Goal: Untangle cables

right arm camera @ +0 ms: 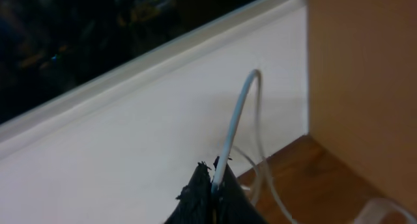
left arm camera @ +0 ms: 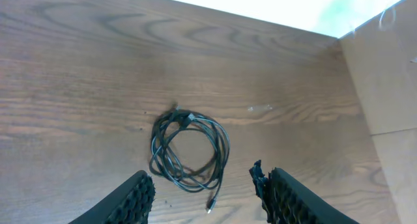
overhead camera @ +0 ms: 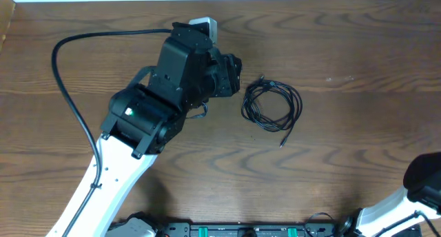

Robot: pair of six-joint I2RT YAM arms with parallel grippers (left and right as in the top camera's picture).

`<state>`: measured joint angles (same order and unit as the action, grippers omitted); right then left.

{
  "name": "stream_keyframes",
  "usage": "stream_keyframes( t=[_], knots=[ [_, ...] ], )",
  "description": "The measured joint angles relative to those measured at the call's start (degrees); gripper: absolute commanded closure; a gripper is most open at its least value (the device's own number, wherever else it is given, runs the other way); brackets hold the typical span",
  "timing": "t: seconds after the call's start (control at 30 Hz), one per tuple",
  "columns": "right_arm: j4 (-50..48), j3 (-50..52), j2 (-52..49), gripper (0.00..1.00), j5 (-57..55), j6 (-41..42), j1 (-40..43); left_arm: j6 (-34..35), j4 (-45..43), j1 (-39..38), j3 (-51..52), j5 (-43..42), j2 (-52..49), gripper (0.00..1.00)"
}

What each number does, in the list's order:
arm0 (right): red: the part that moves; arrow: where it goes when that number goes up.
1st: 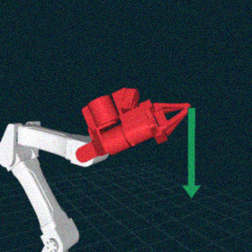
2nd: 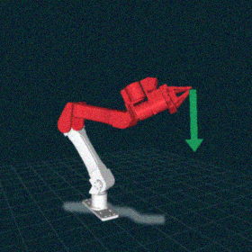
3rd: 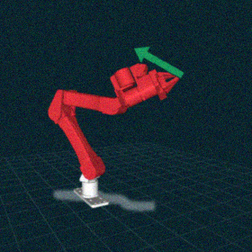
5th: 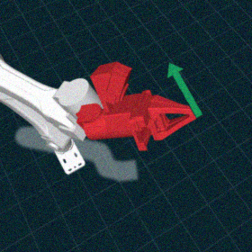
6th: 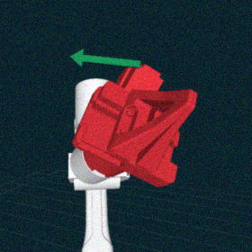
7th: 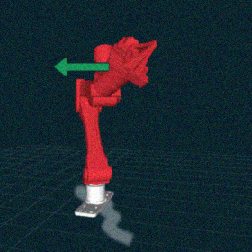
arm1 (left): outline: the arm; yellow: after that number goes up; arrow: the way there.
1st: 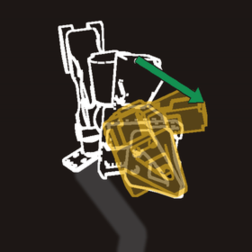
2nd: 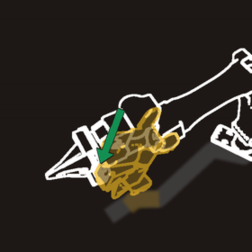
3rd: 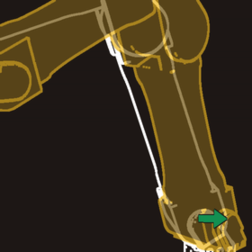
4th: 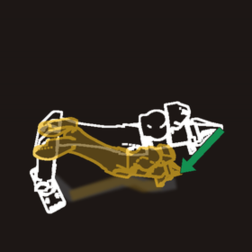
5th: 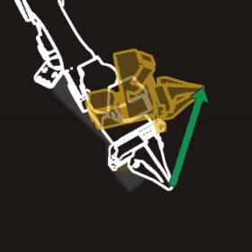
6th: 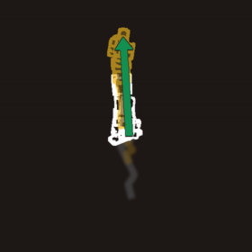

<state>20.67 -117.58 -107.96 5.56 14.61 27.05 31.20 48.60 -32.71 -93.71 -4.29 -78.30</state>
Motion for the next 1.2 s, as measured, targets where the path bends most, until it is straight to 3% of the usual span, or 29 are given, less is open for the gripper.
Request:
stream_keyframes(
  t=[0.03,0.07,0.1,0.13,0.17,0.5,0.77,1.0,1.2],
  knots=[
    [-1.5,0.0,-1.3,0.89,-1.2,0.0,-0.3,0.0,0.1,0.0,0.0,0.0,-0.5,0.43],
    [-2.3,-0.1,-2.5,0.68,-2.3,0.0,-0.7,0.0,0.0,0.0,0.0,0.0,-1.0,0.43],
    [-2.8,-0.2,-4.2,0.40,-3.1,0.3,-1.0,0.0,0.0,0.0,0.0,0.0,-1.7,0.43],
    [-3.0,-0.3,-6.2,0.05,-3.9,0.0,-1.3,0.0,0.1,0.0,0.0,0.0,-2.3,0.43],
    [-2.9,-0.4,-8.1,0.01,-4.3,0.0,-1.6,0.0,0.1,0.0,0.0,-0.2,-2.9,0.43],
    [6.5,0.9,-24.6,0.01,-5.1,-0.2,-2.5,0.0,0.0,0.0,0.0,-0.9,-6.0,0.43],
    [8.1,1.0,-20.2,0.01,-0.4,0.0,-2.5,0.0,-0.1,0.0,0.0,-1.0,-6.0,0.43],
    [20.5,0.2,-13.0,0.01,3.3,5.2,-2.4,-0.1,0.0,0.0,0.0,-1.1,-6.0,0.43],
    [30.5,0.0,-12.5,0.01,13.1,4.7,-2.3,-2.9,1.2,0.0,0.0,-1.3,-6.0,0.43]
  ],
)
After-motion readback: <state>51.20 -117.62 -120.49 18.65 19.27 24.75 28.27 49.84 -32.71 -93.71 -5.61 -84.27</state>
